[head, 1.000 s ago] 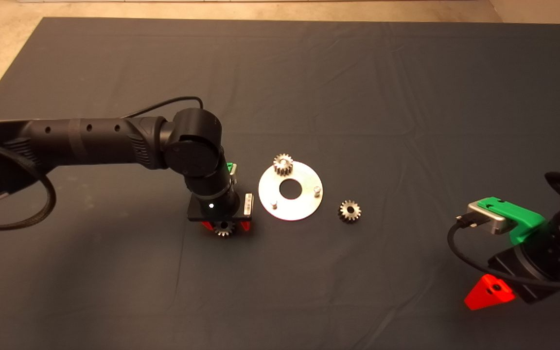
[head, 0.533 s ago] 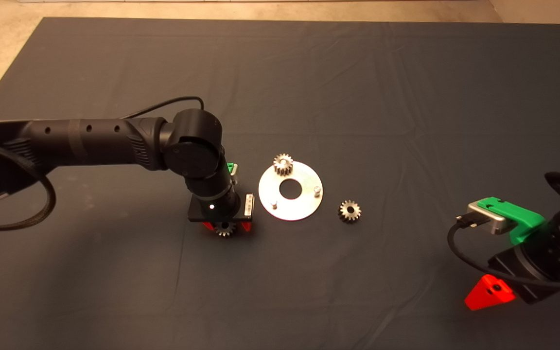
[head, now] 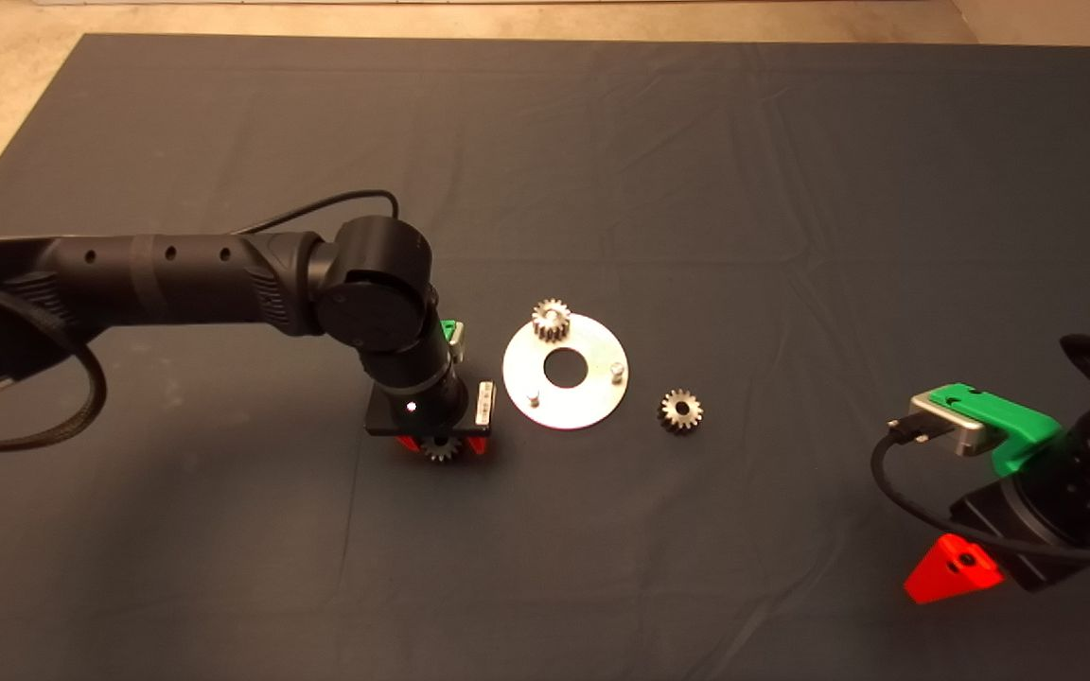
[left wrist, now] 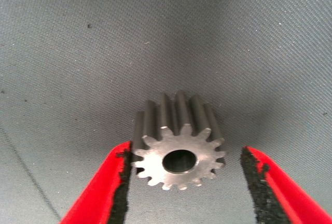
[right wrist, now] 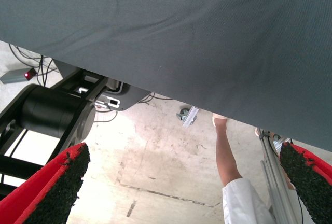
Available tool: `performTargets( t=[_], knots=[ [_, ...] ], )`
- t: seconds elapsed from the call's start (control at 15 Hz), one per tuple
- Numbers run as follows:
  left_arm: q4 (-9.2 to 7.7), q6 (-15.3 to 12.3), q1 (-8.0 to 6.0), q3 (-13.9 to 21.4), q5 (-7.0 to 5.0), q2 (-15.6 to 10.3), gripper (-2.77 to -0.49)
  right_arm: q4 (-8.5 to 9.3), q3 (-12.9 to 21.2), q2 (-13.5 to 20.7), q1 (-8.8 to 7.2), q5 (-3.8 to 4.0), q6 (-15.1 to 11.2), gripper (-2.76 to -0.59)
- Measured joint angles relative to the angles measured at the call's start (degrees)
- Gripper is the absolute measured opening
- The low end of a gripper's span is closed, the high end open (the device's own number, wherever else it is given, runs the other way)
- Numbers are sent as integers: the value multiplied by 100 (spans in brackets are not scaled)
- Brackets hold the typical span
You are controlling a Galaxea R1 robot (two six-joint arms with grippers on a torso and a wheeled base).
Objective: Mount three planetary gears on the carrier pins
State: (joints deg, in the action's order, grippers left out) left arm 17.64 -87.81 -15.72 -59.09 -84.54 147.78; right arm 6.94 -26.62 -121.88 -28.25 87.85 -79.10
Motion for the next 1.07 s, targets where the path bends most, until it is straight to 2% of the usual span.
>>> performTargets(
  t=[0.13, 0.4, 0.87, 1.07],
  knots=[
    [0, 0, 4, 5, 1, 0, -190, 0, 0, 0, 0, 0, 2, -63],
    [18, 0, 124, 7, 17, 1, -190, 0, 0, 0, 0, 0, 22, -63],
    [29, 0, 124, 7, 17, 4, -190, 0, 0, -2, 0, 0, 25, -63],
    [124, 0, 124, 3, 17, 1, -190, 0, 0, 0, 0, 0, 26, -63]
  ],
)
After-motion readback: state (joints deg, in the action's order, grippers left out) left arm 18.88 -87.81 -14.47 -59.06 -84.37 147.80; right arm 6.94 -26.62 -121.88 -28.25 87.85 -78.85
